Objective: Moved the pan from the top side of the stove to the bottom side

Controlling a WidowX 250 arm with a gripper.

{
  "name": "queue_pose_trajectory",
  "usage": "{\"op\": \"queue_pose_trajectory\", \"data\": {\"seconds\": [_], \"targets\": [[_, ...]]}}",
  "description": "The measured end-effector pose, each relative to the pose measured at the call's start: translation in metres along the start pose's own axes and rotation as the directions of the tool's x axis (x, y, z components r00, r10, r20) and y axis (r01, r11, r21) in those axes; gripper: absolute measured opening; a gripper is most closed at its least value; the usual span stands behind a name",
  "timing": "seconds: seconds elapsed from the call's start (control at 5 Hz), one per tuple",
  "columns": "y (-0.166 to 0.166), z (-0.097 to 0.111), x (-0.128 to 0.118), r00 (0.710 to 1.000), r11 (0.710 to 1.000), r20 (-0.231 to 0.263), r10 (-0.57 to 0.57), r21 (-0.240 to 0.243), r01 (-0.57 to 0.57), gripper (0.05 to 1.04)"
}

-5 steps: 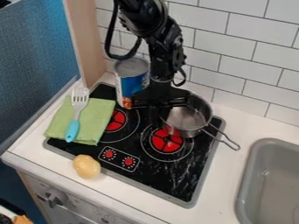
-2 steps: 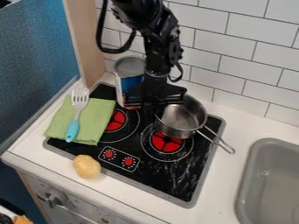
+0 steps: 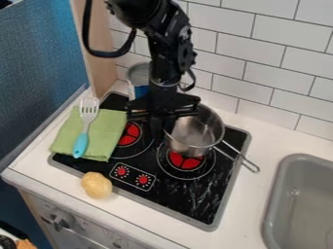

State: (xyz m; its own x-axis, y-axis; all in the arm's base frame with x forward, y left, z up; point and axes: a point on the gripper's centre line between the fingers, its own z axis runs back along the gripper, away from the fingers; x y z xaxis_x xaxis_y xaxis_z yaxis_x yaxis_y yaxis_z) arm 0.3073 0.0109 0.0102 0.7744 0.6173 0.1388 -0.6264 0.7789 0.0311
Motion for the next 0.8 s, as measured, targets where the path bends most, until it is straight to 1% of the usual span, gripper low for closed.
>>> {"op": "queue_pose_trajectory", "data": {"seconds": [0.2, 0.4, 0.6, 0.8], "targets": [[0.001, -0.003, -0.023, 1.000, 1.000, -0.015, 0.000, -0.001, 0.000, 0.078], [0.007, -0.009, -0.047, 0.999, 1.000, -0.042, 0.004, 0.007, -0.004, 0.078], [0.010, -0.016, -0.070, 0.997, 0.999, -0.068, -0.023, 0.024, 0.025, 0.074], [0.011, -0.018, -0.080, 0.997, 0.999, -0.075, -0.016, 0.038, 0.019, 0.074]]}}
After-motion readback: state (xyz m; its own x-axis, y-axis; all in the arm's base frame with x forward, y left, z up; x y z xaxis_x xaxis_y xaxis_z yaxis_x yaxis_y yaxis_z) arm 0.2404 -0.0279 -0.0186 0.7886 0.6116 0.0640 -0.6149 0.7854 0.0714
